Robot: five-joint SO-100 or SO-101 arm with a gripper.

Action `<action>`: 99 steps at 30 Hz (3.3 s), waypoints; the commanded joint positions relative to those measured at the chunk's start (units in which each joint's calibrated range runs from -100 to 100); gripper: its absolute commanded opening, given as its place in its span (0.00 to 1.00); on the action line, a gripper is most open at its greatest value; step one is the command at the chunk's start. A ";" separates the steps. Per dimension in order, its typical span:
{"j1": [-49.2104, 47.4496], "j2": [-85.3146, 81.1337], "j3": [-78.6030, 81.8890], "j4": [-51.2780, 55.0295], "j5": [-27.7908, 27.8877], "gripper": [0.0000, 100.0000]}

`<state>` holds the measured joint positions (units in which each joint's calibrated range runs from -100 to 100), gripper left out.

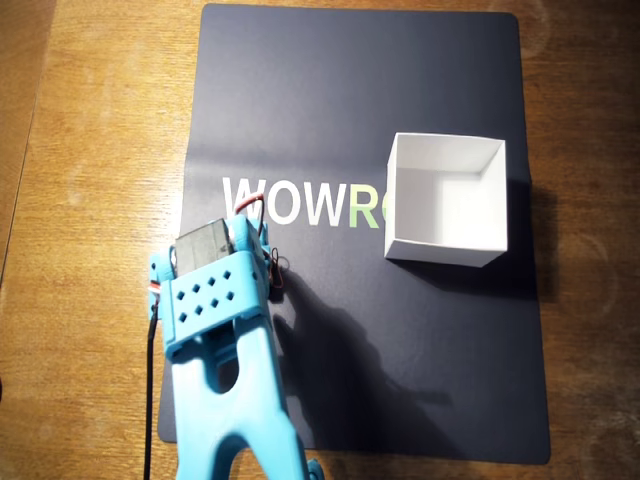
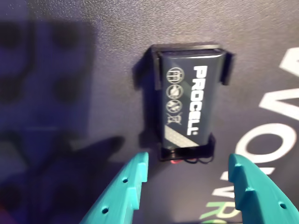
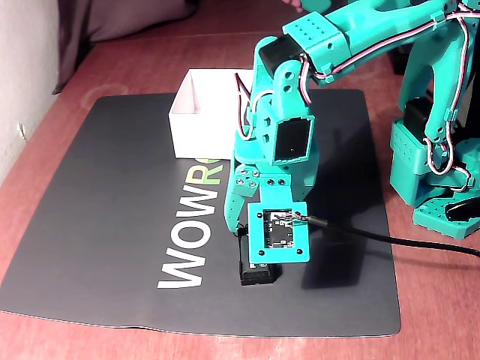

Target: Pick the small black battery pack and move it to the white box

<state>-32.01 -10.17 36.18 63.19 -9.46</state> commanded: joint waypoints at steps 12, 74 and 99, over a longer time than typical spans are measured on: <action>-0.18 3.46 -2.94 -1.05 4.76 0.19; -3.94 11.44 -2.03 -7.71 -0.57 0.19; -3.94 12.14 -1.76 -4.82 0.30 0.11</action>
<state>-36.59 1.78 35.09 56.13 -9.14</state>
